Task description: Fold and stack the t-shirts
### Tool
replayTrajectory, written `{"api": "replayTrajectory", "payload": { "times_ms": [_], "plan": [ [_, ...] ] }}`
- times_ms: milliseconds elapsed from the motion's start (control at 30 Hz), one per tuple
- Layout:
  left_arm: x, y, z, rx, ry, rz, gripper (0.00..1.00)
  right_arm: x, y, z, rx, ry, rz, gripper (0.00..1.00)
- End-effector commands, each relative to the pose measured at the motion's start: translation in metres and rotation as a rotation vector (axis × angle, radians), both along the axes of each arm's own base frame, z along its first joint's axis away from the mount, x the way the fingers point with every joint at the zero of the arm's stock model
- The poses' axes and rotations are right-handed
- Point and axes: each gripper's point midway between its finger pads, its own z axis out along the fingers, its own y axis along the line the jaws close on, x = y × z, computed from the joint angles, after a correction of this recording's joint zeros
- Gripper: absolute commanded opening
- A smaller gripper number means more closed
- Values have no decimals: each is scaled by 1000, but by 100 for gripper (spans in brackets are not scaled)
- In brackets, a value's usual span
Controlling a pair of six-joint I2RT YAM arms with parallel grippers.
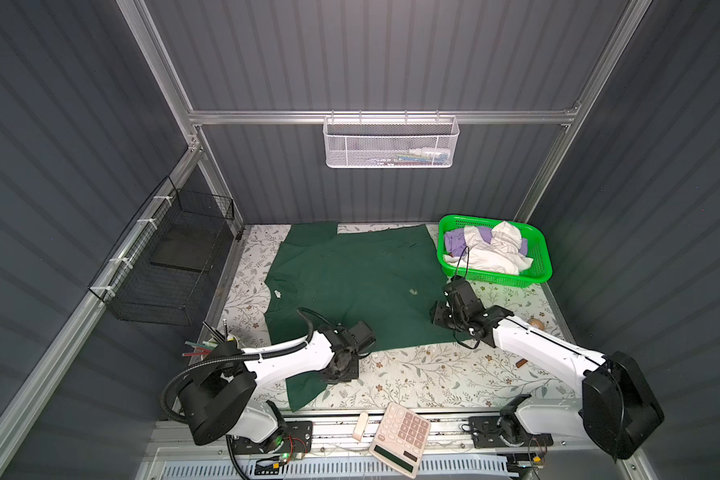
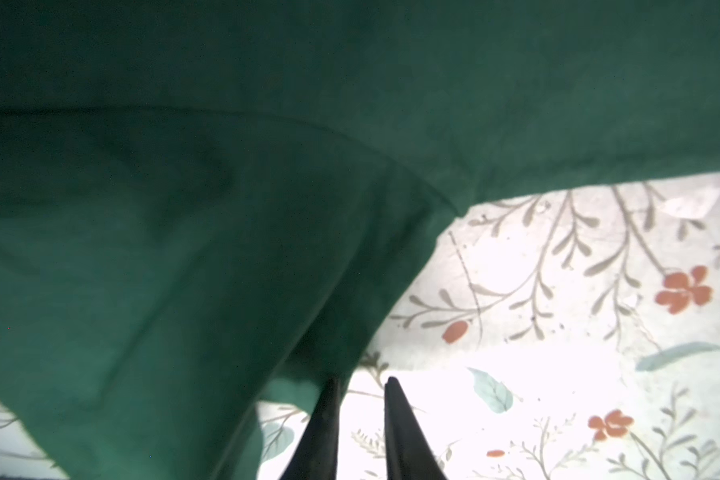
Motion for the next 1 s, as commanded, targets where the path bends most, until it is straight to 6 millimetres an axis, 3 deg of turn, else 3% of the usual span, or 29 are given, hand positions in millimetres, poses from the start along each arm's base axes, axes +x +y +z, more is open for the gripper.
{"api": "replayTrajectory", "payload": {
  "times_ms": [0, 133, 300, 533, 700, 867, 967],
  "plan": [
    [-3, 1, -9, 10, 11, -12, 22, -3, -6, -3, -26, 3, -7, 48],
    [-1, 10, -12, 53, -8, -5, 23, -1, -10, 0, -47, -2, -12, 50],
    [4, 11, -1, 54, -41, -10, 24, -2, -11, -1, -47, -2, -16, 50],
    [0, 29, -2, 142, -33, -5, 24, 0, -7, -3, -36, 5, -16, 50],
    [1, 18, -6, 114, -15, -24, 19, 2, -8, 1, -37, -2, -18, 50],
    [-6, -3, -11, 16, 39, -68, 0, 1, -11, 4, -49, -9, -22, 50],
    [-8, -13, 4, -40, 43, -134, 0, 1, -17, 7, -67, -13, -31, 50]
  ]
}}
